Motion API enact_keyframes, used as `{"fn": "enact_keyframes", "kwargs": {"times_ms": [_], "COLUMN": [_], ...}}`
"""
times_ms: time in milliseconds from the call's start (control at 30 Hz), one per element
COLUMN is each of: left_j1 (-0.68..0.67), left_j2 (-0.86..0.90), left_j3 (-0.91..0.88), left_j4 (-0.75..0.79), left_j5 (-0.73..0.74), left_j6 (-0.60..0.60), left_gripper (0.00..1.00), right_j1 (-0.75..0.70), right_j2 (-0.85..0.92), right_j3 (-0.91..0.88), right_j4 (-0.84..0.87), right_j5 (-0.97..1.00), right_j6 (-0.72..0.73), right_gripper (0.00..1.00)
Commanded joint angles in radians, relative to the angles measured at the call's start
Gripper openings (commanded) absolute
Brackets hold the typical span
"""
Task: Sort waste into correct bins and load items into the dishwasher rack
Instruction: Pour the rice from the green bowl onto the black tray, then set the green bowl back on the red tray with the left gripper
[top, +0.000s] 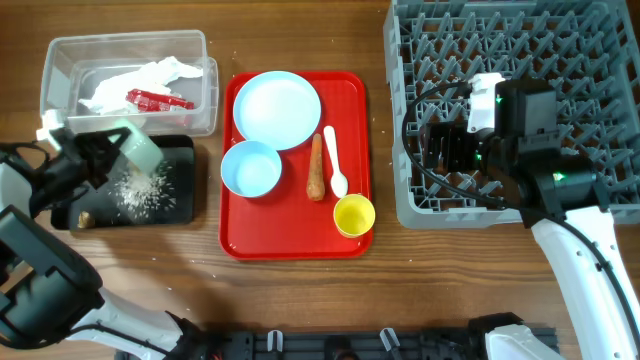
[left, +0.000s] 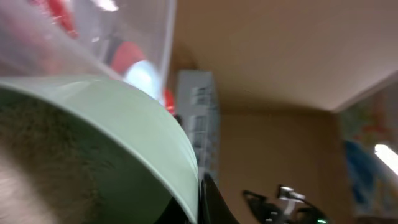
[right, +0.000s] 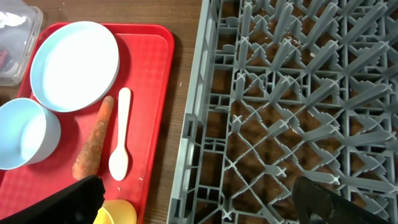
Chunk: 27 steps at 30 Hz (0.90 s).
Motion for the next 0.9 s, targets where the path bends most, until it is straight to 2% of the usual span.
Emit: {"fn": "enact_keyframes", "kwargs": {"times_ms": [0, 133, 500, 533, 600, 767, 833, 867], "left_j1": [0.046, 0.083, 0.094, 0.093, 0.069, -0.064, -0.167, -0.254], "left_j2": [-0.002, -0.002, -0.002, -0.004, -0.036, -0.240, -0.336, -0.395], "left_j3": [0.006, 0.006, 0.006, 0.006, 0.006, 0.009, 0.009, 0.009], "left_j4": [-0.002, -0.044, -0.075, -0.074, -0.077, -0.070, -0.097, -0.123], "left_j5": [0.147, 0.159, 0.159, 0.159, 0.136, -0.110, -0.323, -0.475], "left_j6": [-0.136, -0.193, -0.248, -0.246, -0.153, -0.143, -0.144, -0.144], "left_gripper": [0.04, 0.04, 0.04, 0.04, 0.04, 0.04, 0.04, 0.04], "right_j1": [-0.001, -0.001, -0.001, -0.001, -0.001, -0.001, -0.001, -0.001], "right_j2": [0.007, 0.007, 0.007, 0.007, 0.007, 0.007, 0.007, 0.007], "right_j3": [0.006, 0.006, 0.006, 0.006, 0.006, 0.006, 0.006, 0.006], "right_j4": [0.003, 0.002, 0.002, 0.002, -0.003, -0.007, -0.006, -0.006], "right_j5": [-0.012, -0.012, -0.012, -0.012, -0.012, -0.012, -0.012, -0.012], "right_j6": [0.012, 0.012, 0.012, 0.011, 0.011, 0.011, 0.011, 0.011], "right_gripper": [1.00, 1.00, 1.00, 1.00, 1.00, 1.00, 1.00, 1.00]}}
